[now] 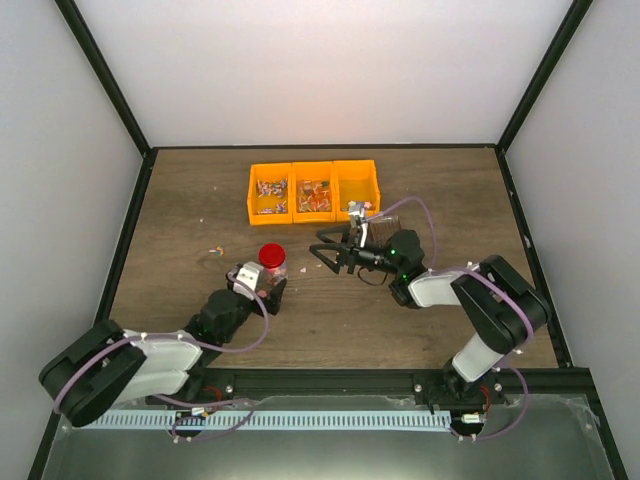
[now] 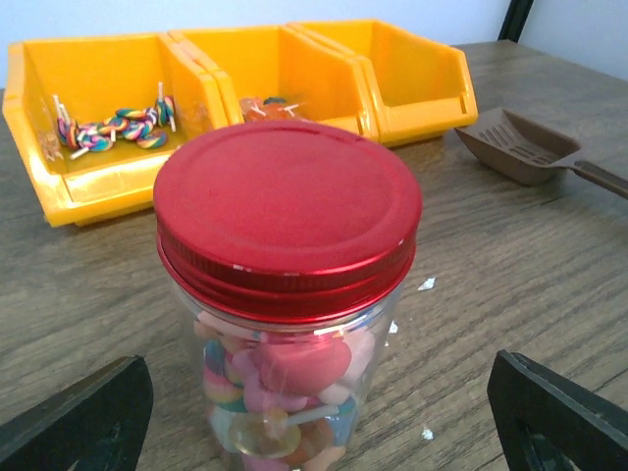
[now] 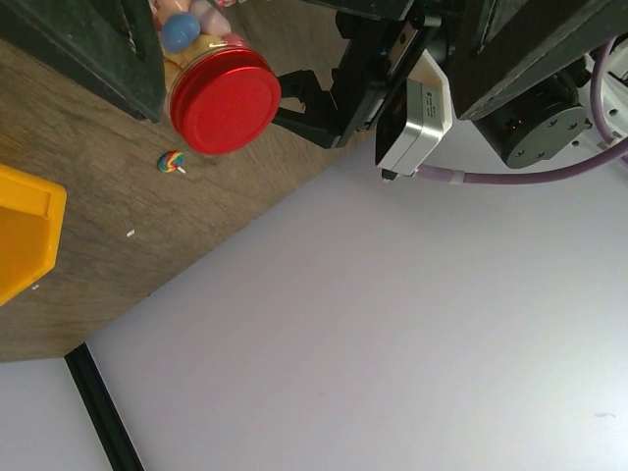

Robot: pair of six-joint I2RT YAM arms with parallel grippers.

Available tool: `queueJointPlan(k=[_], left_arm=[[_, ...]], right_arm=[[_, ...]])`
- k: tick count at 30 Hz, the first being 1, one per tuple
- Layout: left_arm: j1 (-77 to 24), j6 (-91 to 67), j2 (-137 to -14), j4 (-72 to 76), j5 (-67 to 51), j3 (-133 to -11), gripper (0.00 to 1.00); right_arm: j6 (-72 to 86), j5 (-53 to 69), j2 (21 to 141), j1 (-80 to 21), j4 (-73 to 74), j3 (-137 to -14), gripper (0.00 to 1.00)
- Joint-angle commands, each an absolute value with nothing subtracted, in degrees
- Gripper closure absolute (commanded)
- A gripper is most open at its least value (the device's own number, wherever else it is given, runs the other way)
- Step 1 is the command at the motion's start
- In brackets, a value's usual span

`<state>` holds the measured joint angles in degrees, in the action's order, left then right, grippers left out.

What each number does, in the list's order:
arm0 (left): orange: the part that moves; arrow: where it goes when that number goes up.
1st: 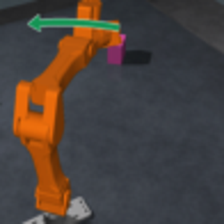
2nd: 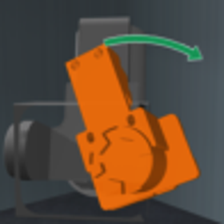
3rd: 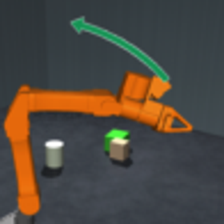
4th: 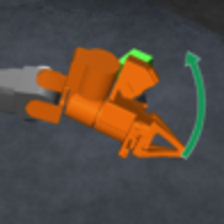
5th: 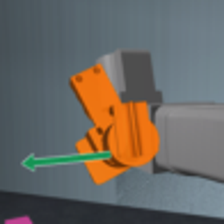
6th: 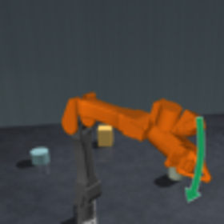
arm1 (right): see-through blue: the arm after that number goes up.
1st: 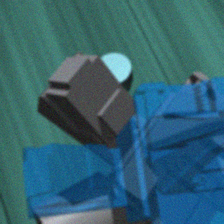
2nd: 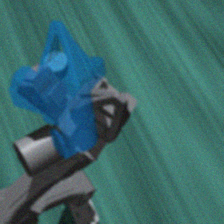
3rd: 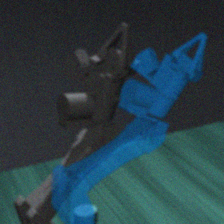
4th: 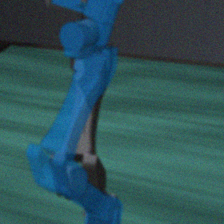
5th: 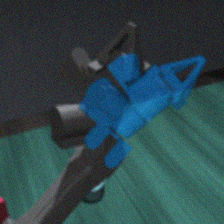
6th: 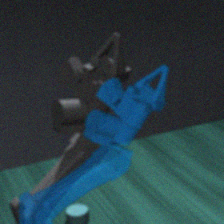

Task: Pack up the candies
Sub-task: Screw the bottle lid onto the packing bottle.

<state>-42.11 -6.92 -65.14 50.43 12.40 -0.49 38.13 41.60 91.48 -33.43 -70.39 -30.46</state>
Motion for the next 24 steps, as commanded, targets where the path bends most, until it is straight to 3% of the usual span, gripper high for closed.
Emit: queueJointPlan(k=[1, 10, 24], left_arm=[[-40.16, -5.39, -70.18, 59.94, 7.95, 0.75, 0.06], [-37.45, -4.77, -77.3, 66.91, 4.14, 0.33, 0.2], [-34.46, -3.14, -87.05, 76.04, -3.18, -1.66, 0.18]], right_arm=[[37.06, 42.7, 93.52, -33.09, -72.57, -33.47, 0.19], [38.35, 44.55, 97.81, -32.37, -74.29, -35.64, 0.2], [42.45, 48.72, 103.79, -31.38, -80.06, -37.15, 0.21]])
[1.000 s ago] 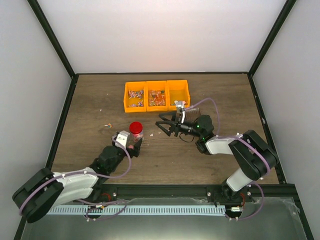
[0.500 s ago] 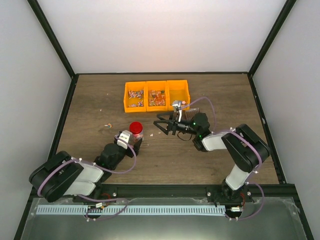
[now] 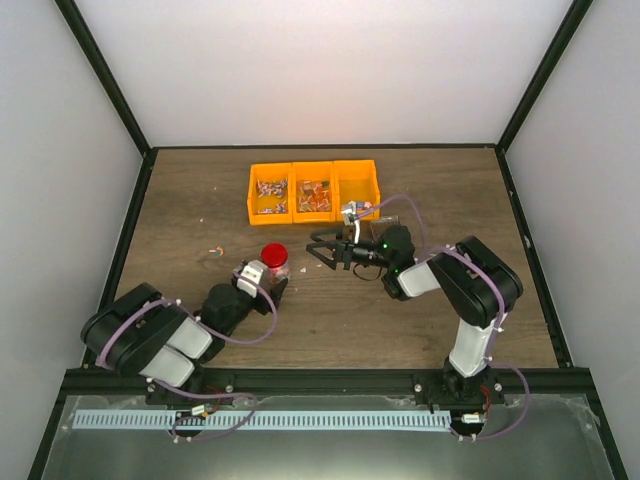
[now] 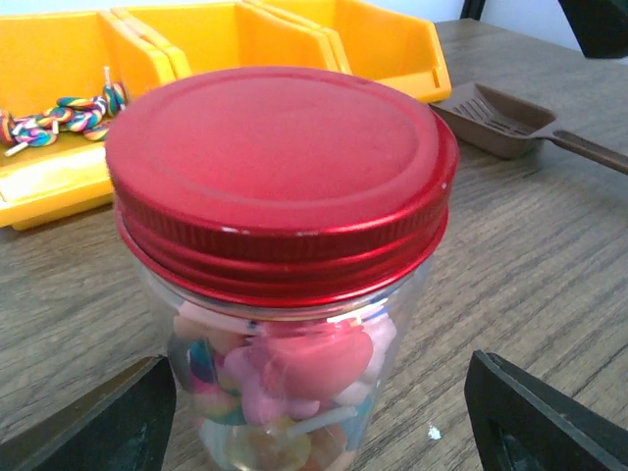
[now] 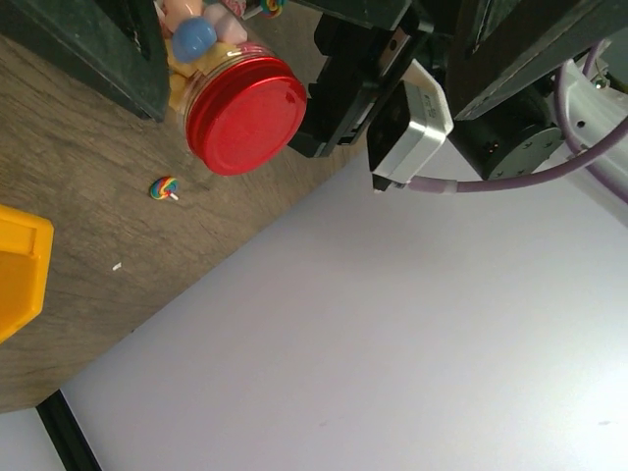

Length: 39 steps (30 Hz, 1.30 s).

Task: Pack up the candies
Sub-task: Screw the bottle lid onto the packing bottle.

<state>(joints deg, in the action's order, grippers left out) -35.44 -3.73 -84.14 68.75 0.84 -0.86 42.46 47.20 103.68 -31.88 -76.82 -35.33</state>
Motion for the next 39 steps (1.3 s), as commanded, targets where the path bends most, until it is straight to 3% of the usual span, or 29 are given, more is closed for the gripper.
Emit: queueJointPlan(k=[1, 6, 19, 29, 35, 39], left_arm=[[-34.36, -2.96, -87.83, 77.09, -3.51, -1.86, 0.15], [-34.04, -2.05, -90.92, 78.07, -3.93, -3.75, 0.1], [-31.1, -2.28, -95.63, 82.65, -7.31, -4.13, 0.3], [-29.12, -2.9, -102.18, 91.98, -13.04, -3.23, 0.37], [-28.92, -1.56, -102.58, 91.55, -14.91, -3.26, 0.37], [-28.87, -1.33, -102.83, 90.49, -16.25, -4.04, 0.37]], right_arm=[[42.12, 48.51, 103.69, -31.38, -79.52, -37.24, 0.21], [41.44, 48.59, 104.24, -31.38, -77.43, -38.43, 0.21], [42.64, 49.99, 109.19, -31.37, -77.54, -42.03, 0.24], [40.95, 49.89, 110.17, -31.37, -75.13, -42.64, 0.31], [41.47, 49.76, 110.57, -31.56, -74.53, -42.32, 0.43], [38.42, 47.98, 109.35, -31.93, -66.14, -44.22, 0.6]])
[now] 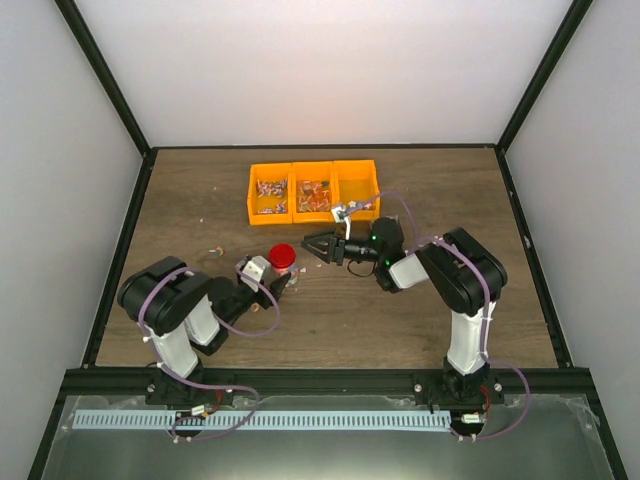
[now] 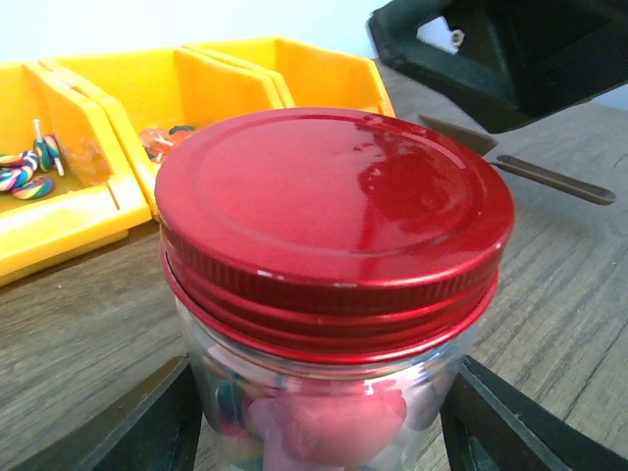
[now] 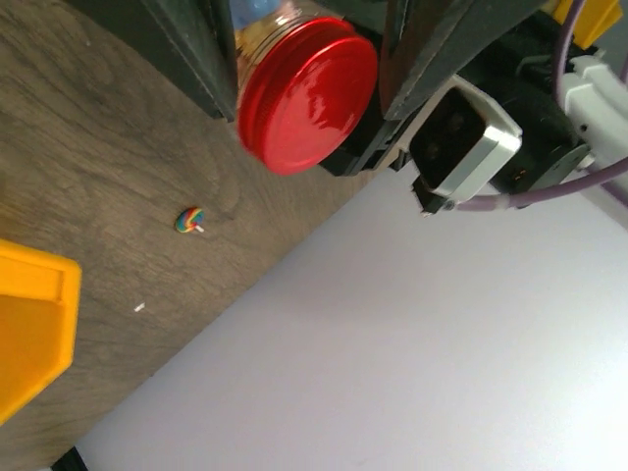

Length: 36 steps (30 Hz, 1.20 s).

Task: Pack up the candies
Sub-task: Screw the bottle lid onto the packing bottle.

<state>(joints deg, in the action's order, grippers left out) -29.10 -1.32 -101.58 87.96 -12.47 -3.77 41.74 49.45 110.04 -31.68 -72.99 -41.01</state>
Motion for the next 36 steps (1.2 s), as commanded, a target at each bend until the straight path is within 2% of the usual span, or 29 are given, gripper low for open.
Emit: queueJointPlan(k=[1, 3, 5, 9, 12, 16, 25, 33, 36], left_arm=[[-28.87, -1.13, -102.77, 90.2, -16.39, -4.12, 0.37], [-28.92, -0.83, -102.71, 89.46, -16.59, -4.42, 0.37], [-28.92, -0.79, -102.74, 89.2, -16.82, -4.55, 0.38], [-28.92, -0.68, -102.88, 88.02, -17.26, -5.15, 0.38], [-28.91, -0.53, -102.92, 87.94, -17.02, -5.23, 0.38], [-28.92, -0.4, -103.15, 86.81, -17.1, -5.83, 0.38], [-28.92, -0.43, -104.31, 85.96, -16.8, -6.71, 0.39], [-28.92, -1.01, -104.42, 85.37, -15.86, -7.1, 0.4], [-28.92, -0.97, -104.33, 85.09, -15.75, -7.16, 0.4]], right_arm=[[37.22, 47.01, 108.81, -32.21, -62.77, -44.86, 0.66], [35.31, 44.5, 107.87, -32.73, -55.74, -46.63, 0.74], [34.25, 43.45, 107.34, -33.1, -51.77, -47.76, 0.76], [31.7, 42.03, 107.0, -34.24, -42.88, -51.12, 0.75], [30.34, 41.42, 106.63, -35.24, -40.13, -52.6, 0.7], [28.66, 41.85, 107.1, -36.2, -36.64, -54.68, 0.7], [28.92, 43.45, 106.74, -37.11, -38.12, -52.5, 0.81], [31.12, 44.77, 105.91, -37.7, -41.61, -48.74, 0.99], [32.62, 46.27, 105.7, -37.71, -43.71, -47.02, 0.99]])
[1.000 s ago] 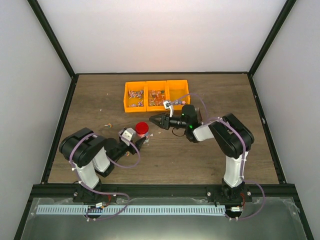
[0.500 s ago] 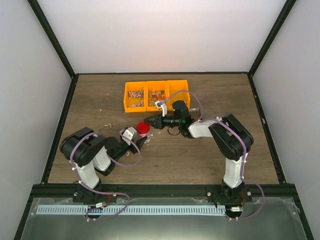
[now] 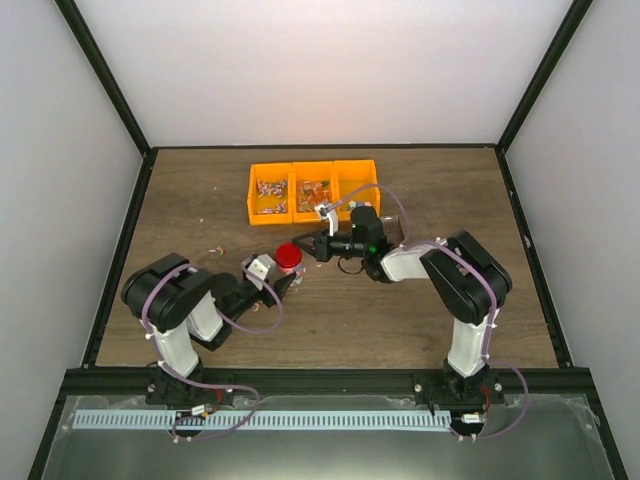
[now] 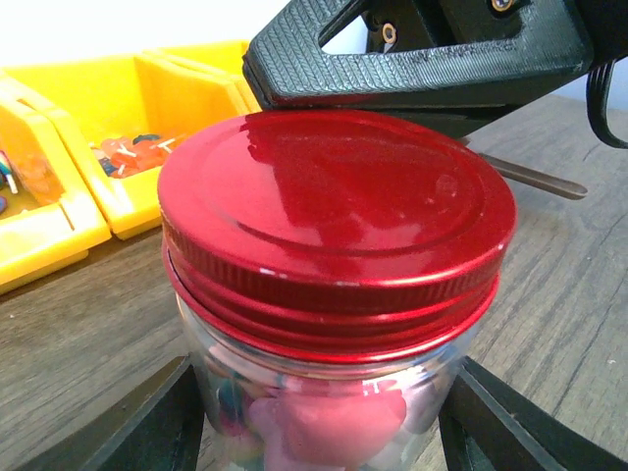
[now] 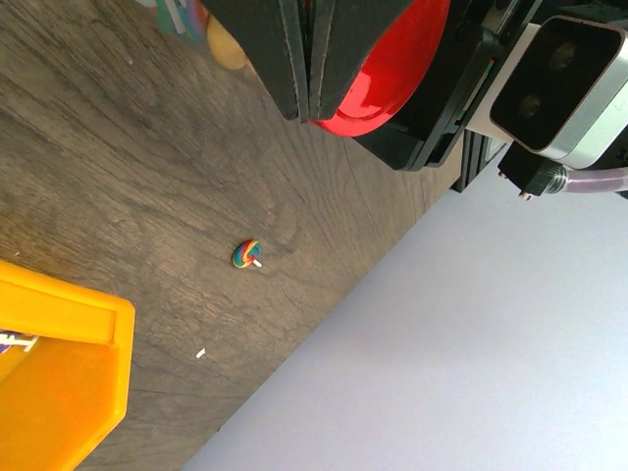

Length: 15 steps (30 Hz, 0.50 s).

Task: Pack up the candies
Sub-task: Screw the bottle lid onto the packing bottle.

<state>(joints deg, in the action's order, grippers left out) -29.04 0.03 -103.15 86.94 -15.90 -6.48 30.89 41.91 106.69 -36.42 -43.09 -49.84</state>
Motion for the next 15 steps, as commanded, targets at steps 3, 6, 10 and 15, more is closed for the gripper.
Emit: queueJointPlan(k=[3, 6, 10, 15], left_arm=[[-28.92, -1.04, -104.28, 84.88, -15.73, -7.3, 0.4], [-28.91, -1.05, -104.26, 84.64, -15.66, -7.48, 0.4], [-28.89, -1.22, -104.13, 84.17, -15.4, -7.65, 0.4], [-28.92, -1.32, -104.37, 83.55, -15.2, -7.73, 0.4]], right_arm=[[33.91, 47.08, 105.01, -37.71, -45.02, -45.31, 0.99], [34.85, 48.58, 104.2, -37.71, -46.25, -43.85, 0.99], [36.69, 50.4, 103.6, -37.92, -48.96, -41.72, 0.99], [38.67, 51.52, 102.74, -38.8, -52.86, -38.45, 0.99]])
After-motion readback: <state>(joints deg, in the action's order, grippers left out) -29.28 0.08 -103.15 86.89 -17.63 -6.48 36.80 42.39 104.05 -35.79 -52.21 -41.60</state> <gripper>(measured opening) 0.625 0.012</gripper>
